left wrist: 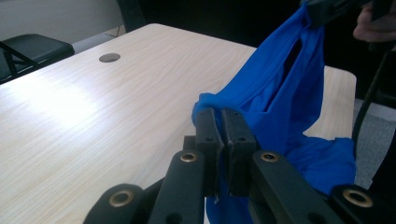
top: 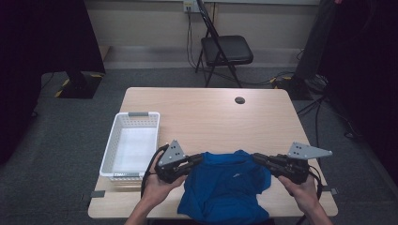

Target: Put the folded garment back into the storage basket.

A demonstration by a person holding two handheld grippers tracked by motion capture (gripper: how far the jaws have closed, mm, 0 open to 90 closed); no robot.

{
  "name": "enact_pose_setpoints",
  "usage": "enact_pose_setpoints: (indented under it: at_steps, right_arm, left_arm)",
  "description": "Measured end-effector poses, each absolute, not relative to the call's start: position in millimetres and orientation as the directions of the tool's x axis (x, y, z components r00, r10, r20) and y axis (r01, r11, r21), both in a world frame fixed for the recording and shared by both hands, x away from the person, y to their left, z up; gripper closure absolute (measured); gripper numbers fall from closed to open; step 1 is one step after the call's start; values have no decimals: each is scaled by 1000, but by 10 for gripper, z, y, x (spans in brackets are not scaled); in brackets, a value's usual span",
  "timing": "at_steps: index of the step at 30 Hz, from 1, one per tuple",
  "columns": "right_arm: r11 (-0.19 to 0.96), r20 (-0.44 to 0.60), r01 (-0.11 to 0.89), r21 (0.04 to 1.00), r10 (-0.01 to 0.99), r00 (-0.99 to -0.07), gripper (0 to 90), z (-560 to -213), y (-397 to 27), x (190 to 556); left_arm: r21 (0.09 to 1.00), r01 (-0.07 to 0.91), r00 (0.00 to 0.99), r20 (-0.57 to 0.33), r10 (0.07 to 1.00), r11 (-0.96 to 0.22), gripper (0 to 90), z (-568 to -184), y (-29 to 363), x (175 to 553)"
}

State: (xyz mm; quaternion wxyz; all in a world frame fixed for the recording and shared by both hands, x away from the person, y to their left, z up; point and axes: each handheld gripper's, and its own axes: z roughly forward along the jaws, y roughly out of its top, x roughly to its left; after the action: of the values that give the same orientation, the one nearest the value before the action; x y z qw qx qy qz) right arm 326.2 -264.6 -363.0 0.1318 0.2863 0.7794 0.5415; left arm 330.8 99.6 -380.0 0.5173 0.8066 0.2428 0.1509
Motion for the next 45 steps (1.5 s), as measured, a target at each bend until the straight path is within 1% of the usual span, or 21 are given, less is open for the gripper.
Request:
enact_pose_setpoints:
  at_steps: [6,10,17,25,30,40,45]
  right_arm:
    - [249,103,301,920,588,-802,862,-3596,-2599,3361]
    - [241,89,280,929,590,-803,862,-3487,-2575,3386]
    - [230,63,249,941,601,-797,862,-3285,-2605,3443]
    - [208,47,217,954,610,-791,862,-3089,-2669,3497]
    - [222,19,198,955,619,-785,862,-2956,-2682,3560]
    - [238,4,199,951,632,-775,861,-2798,-2661,3844]
    - [235,23,223,946,637,-771,860,-2807,-2634,4124]
  left_arm:
    - [922,239,823,-25,567,-305,867,-3748,1063,3367]
    - [927,217,809,6,588,-308,867,-3657,1062,3413]
    - [935,182,802,38,597,-304,866,-3469,1020,3473]
    - [944,155,790,58,611,-291,867,-3275,972,3572]
    - [944,145,780,75,622,-295,866,-3205,925,3631]
    - [944,176,747,58,662,-281,866,-3136,904,3883]
    - [942,212,716,31,698,-259,865,-3151,903,4121]
